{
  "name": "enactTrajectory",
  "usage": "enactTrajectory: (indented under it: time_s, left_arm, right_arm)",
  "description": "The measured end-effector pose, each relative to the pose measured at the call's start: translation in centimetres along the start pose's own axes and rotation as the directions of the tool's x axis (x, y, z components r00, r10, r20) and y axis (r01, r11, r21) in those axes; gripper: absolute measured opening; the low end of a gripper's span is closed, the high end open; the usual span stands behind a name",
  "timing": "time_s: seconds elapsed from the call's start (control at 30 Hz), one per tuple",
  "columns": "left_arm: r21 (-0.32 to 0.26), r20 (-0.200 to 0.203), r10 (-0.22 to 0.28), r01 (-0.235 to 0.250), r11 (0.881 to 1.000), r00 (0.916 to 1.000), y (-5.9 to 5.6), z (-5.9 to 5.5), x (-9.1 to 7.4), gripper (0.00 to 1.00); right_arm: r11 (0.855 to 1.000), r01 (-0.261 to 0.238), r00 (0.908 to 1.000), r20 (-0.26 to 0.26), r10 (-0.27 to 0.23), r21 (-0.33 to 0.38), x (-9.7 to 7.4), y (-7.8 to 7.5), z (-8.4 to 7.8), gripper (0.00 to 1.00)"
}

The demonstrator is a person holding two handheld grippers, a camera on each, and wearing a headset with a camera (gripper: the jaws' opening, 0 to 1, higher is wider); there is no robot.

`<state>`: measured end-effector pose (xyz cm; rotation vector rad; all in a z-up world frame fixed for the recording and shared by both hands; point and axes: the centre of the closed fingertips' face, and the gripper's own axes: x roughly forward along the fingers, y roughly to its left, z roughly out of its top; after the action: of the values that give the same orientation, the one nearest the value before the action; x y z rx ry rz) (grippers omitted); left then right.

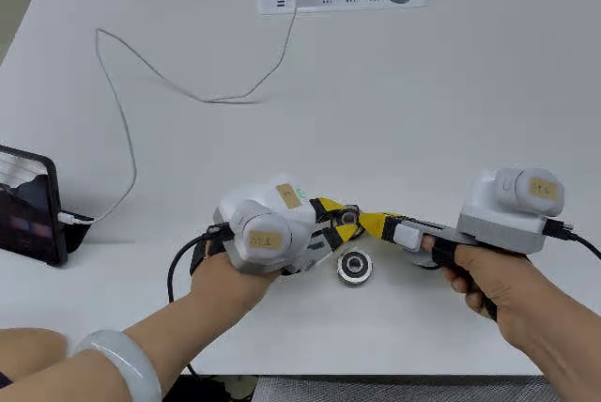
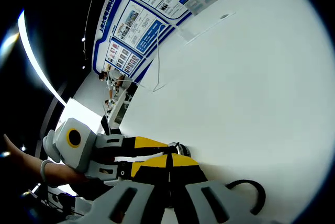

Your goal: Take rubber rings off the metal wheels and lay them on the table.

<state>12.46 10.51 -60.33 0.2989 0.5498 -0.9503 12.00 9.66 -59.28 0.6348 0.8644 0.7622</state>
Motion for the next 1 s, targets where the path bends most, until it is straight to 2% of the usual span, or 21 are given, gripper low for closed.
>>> enactTrajectory:
  time_s: [0.47, 0.77, 1.0]
  left_arm:
    - [0.001, 0.001, -0.001, 0.001, 1.000, 1.0000, 0.0, 0.0, 0.0, 0.14]
    - [0.010, 0.000, -0.007, 0.007, 1.000, 1.0000, 0.0, 0.1, 0.0, 0.14]
    - [0.043, 0.016, -0.010, 0.010, 0.999, 0.9998, -0.6, 0.4, -0.8, 0.23]
  right_arm:
    - [0.998, -0.047, 0.9989, 0.006, 0.047, 0.040, 0.0, 1.0, 0.0, 0.01]
    - [0.998, -0.015, 0.9997, 0.020, 0.014, 0.065, 0.3, 0.1, 0.0, 0.01]
    - [0.998, -0.011, 0.9996, 0.028, 0.009, 0.061, 0.3, 0.0, 0.2, 0.02]
